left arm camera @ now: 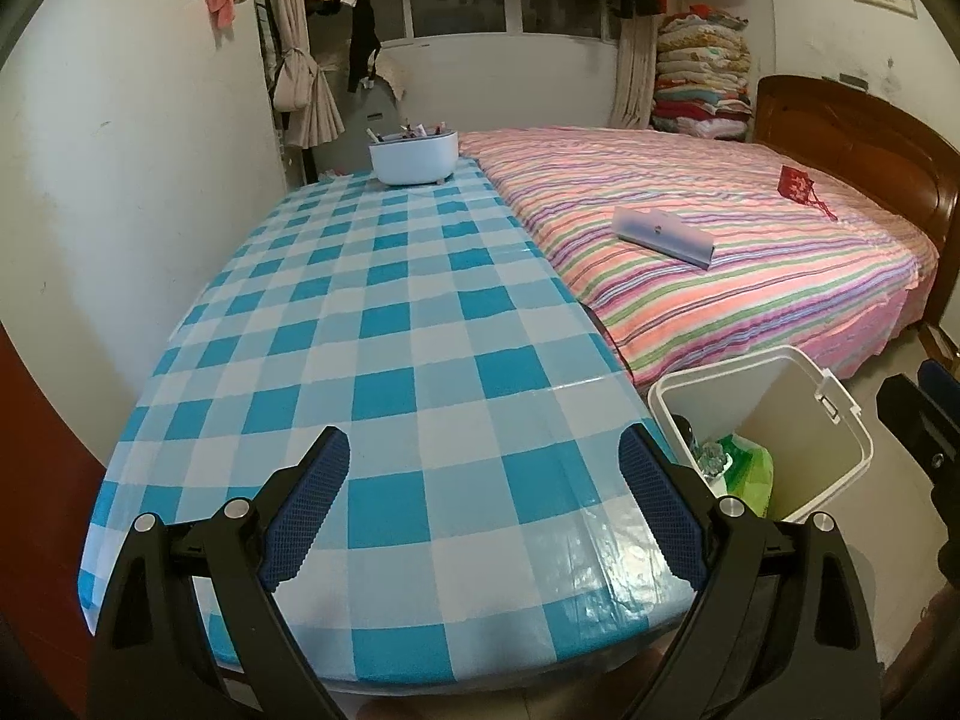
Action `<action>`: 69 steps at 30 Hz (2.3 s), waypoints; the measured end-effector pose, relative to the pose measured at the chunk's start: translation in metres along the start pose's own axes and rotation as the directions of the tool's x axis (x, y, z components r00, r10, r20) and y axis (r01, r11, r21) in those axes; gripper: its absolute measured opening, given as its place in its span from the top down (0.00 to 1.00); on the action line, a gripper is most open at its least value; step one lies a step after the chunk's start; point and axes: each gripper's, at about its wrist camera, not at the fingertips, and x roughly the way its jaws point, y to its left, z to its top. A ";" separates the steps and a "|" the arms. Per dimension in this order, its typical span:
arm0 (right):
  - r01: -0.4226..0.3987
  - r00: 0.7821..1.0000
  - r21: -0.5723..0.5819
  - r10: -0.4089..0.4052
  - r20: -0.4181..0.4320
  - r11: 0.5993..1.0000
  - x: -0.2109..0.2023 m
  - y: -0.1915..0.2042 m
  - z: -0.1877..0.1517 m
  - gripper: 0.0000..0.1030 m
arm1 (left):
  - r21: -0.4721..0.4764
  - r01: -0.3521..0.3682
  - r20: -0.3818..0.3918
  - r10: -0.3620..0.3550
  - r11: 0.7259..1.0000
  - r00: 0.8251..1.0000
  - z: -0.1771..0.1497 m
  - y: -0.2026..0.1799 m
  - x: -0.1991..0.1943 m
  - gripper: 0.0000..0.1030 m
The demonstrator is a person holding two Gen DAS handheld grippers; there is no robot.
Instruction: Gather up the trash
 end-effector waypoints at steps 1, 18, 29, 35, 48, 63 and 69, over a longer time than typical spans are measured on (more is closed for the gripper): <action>0.000 1.000 -0.004 0.000 0.000 1.000 0.002 0.000 0.001 0.22 | -0.002 -0.001 -0.001 0.001 1.000 1.000 0.001 0.000 0.000 0.13; -0.004 1.000 0.025 0.004 -0.020 1.000 0.020 -0.020 0.004 0.22 | 0.069 0.004 -0.042 -0.001 0.998 0.999 0.004 -0.037 0.023 0.13; 0.030 0.999 0.061 -0.028 -0.029 0.998 0.018 -0.049 0.001 0.22 | 0.120 0.049 -0.061 -0.042 0.991 0.997 0.006 -0.074 0.030 0.13; 0.044 0.999 0.083 -0.041 -0.033 0.996 0.019 -0.063 -0.001 0.22 | 0.148 0.065 -0.062 -0.056 0.987 0.997 0.007 -0.087 0.031 0.13; 0.045 0.998 0.097 -0.042 -0.040 0.994 0.021 -0.067 -0.004 0.22 | 0.173 0.099 -0.089 -0.085 0.980 0.992 0.001 -0.092 0.037 0.13; 0.047 0.998 0.097 -0.042 -0.046 0.994 0.023 -0.067 -0.006 0.22 | 0.173 0.103 -0.113 -0.084 0.980 0.990 0.003 -0.092 0.041 0.13; 0.045 0.998 0.095 -0.041 -0.051 0.994 0.026 -0.066 -0.011 0.22 | 0.185 0.096 -0.104 -0.078 0.978 0.992 0.001 -0.093 0.038 0.13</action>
